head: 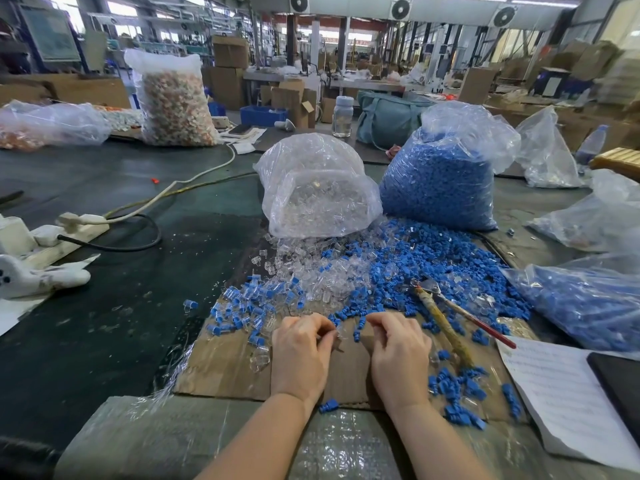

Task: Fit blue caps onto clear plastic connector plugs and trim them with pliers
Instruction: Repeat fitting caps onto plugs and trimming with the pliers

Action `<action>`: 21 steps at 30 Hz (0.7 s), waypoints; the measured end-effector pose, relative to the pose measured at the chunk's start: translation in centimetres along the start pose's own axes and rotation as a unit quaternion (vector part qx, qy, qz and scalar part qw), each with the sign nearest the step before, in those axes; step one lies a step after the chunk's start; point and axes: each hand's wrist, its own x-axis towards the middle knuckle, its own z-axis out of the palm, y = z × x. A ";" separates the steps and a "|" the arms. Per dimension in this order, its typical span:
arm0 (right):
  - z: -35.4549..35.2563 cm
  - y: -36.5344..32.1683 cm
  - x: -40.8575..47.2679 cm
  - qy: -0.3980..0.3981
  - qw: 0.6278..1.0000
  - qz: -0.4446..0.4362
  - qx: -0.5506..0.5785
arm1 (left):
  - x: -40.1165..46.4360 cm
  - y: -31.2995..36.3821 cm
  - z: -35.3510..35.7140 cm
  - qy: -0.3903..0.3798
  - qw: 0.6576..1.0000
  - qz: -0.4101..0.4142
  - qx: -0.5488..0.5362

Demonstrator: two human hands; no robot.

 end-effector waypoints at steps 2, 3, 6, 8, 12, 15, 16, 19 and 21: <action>0.3 -0.1 -0.3 0.008 1.000 -0.017 -0.025 | -0.1 0.0 0.0 0.002 1.000 0.001 0.009; 0.5 -0.1 -0.4 0.008 0.999 -0.025 -0.045 | -0.1 0.0 0.0 0.007 1.000 0.003 0.011; 0.8 -0.1 -0.4 -0.036 0.994 -0.023 -0.103 | -0.2 0.0 0.0 0.015 1.000 0.016 0.018; 0.9 -0.2 -0.3 -0.059 0.990 -0.031 -0.128 | -0.3 0.1 0.0 0.010 0.999 0.030 0.036; 0.9 -0.4 -0.5 -0.029 0.990 -0.056 -0.123 | -0.2 0.1 0.0 0.007 0.997 0.043 0.058; 0.8 -0.3 -0.6 -0.026 0.990 -0.072 -0.118 | -0.3 0.1 0.1 -0.007 0.996 0.076 0.055; 0.8 -0.3 -0.6 -0.027 0.990 -0.076 -0.120 | -0.3 0.1 0.1 -0.017 0.995 0.087 0.051; 0.7 -0.3 -0.6 -0.005 0.988 -0.100 -0.116 | -0.2 0.1 0.2 -0.045 0.992 0.106 0.043; 0.7 -0.3 -0.6 0.008 0.987 -0.119 -0.107 | -0.2 0.1 0.2 -0.053 0.993 0.101 0.037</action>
